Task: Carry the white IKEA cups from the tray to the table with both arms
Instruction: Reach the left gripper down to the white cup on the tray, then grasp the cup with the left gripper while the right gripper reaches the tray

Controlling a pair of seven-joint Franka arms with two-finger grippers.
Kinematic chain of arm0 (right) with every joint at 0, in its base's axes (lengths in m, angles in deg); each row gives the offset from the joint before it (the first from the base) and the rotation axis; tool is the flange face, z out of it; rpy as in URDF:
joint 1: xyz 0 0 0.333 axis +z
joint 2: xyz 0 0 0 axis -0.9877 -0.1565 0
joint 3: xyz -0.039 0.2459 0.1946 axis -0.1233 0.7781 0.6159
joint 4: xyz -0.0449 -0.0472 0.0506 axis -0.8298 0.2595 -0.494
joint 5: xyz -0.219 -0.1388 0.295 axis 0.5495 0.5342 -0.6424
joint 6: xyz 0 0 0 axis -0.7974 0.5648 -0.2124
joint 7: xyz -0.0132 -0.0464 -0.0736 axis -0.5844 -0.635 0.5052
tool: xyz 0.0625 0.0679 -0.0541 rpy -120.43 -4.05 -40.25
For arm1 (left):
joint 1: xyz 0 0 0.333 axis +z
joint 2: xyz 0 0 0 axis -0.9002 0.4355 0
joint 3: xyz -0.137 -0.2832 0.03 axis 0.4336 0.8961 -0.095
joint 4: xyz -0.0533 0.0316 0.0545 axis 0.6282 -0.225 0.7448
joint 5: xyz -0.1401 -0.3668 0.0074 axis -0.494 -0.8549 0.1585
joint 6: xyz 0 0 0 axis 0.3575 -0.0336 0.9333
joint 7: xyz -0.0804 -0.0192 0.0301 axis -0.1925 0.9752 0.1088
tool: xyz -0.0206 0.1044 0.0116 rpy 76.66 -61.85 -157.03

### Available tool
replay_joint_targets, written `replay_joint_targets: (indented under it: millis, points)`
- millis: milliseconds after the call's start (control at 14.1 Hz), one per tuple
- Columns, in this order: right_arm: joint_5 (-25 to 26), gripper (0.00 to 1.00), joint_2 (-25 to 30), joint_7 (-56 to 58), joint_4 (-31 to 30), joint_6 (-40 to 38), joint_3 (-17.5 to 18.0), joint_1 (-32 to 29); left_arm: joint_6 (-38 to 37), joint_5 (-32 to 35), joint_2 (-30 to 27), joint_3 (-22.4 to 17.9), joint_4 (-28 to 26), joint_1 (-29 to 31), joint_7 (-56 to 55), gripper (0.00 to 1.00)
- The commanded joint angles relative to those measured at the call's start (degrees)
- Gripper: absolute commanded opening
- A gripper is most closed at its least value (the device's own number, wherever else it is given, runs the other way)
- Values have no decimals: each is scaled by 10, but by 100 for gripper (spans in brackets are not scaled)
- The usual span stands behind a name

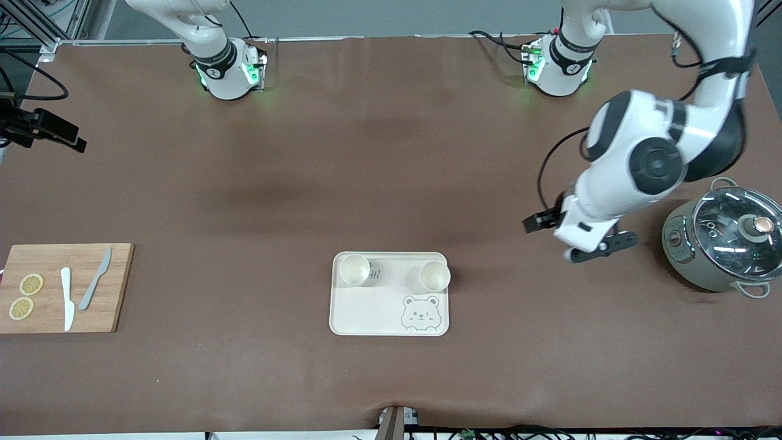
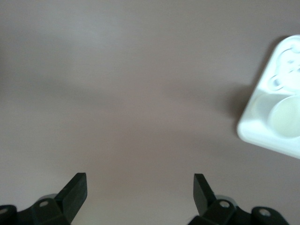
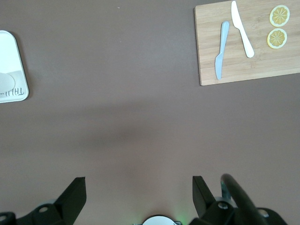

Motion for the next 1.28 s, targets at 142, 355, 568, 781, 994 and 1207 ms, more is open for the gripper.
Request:
replay_joint_targets:
  millis: [142, 355, 568, 781, 994, 1207]
  points:
    - [-2, 100, -18, -5, 22, -9, 8, -11, 105, 7, 117, -1, 72, -57, -143, 100]
    - [0, 100, -50, -3, 34, -11, 8, -5, 176, 13, 187, -2, 114, -85, -206, 100]
    - [2, 100, -98, 1, 32, -11, 9, 0, 217, 13, 216, -8, 115, -107, -224, 96]
    - [10, 100, -123, 0, 32, -13, 6, 0, 251, 13, 235, -8, 115, -114, -239, 78]
    - [5, 100, -149, -13, 5, 29, 9, 9, 254, 14, 246, -8, 115, -122, -239, 30]
    - [-1, 100, -151, -70, -58, 134, 31, 13, 254, 14, 250, -8, 115, -122, -233, 0]
